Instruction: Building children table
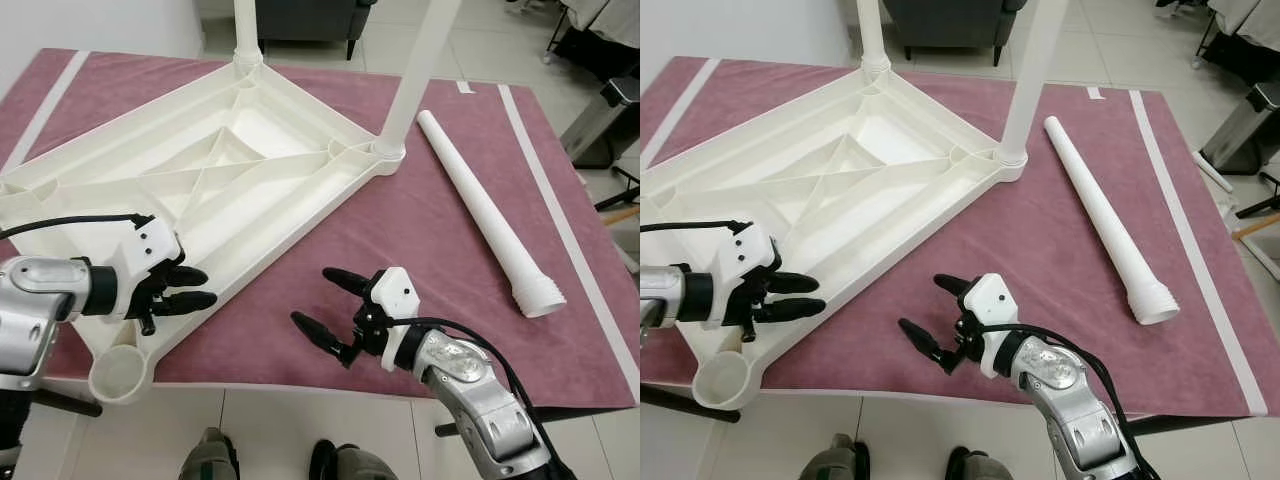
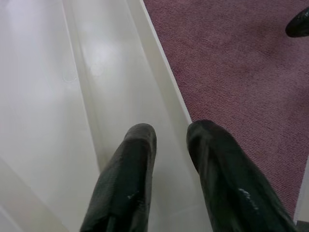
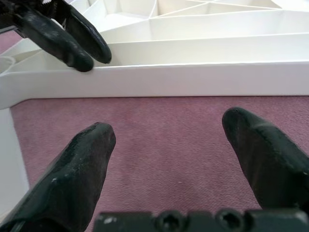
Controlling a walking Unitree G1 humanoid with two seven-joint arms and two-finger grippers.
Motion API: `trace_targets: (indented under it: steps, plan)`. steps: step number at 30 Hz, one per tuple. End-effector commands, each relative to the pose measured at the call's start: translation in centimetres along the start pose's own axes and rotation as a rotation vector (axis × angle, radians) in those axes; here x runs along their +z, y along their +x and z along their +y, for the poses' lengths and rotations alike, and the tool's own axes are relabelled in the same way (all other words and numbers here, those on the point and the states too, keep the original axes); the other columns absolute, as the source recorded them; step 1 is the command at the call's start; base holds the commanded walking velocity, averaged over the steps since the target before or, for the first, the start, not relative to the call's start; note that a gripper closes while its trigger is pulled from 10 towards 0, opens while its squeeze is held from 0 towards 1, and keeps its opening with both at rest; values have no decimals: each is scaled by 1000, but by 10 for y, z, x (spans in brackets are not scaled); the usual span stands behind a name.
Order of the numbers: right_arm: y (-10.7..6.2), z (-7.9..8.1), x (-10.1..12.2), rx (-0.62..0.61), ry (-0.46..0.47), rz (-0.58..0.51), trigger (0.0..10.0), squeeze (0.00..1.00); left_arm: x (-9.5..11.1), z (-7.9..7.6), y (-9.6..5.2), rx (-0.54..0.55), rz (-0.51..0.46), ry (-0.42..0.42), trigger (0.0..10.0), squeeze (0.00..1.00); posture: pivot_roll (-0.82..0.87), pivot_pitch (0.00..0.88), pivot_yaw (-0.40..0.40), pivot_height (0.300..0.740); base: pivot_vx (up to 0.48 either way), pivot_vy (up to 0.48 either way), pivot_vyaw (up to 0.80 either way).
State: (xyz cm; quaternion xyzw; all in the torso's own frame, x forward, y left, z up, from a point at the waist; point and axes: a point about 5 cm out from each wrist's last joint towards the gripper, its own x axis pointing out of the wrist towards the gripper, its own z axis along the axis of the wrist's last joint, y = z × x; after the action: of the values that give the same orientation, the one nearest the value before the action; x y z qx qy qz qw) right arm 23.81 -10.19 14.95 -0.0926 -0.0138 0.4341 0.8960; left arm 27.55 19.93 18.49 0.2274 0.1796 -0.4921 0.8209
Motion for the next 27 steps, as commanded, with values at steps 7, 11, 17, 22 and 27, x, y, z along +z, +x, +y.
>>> trace_targets:
  steps: [7, 11, 17, 22, 27]
  plan:
    - [-3, 1, -2, -9, 6, 7, 10000, 0, 6, 22, -8, 392, 14, 18, 10000, 0, 149, 185, -10, 740, 0, 0, 0]
    - [-4, 1, -2, -11, 7, 8, 10000, 0, 10, 23, -15, 404, 11, 45, 10000, 0, 153, 187, -10, 740, 0, 0, 0]
    - [-3, 2, -3, -9, 7, 9, 10000, 0, 15, 21, -25, 422, 1, 57, 10000, 1000, 161, 189, -14, 740, 0, 0, 0]
    - [-2, 2, -2, 2, 8, 6, 10000, 0, 8, 29, -30, 497, 50, 6, 10000, 0, 166, 190, -19, 740, 0, 0, 0]
    - [-1, 1, -2, 2, 6, 5, 10000, 0, 0, 27, -21, 491, 73, -32, 10000, 0, 161, 190, -18, 740, 0, 0, 0]
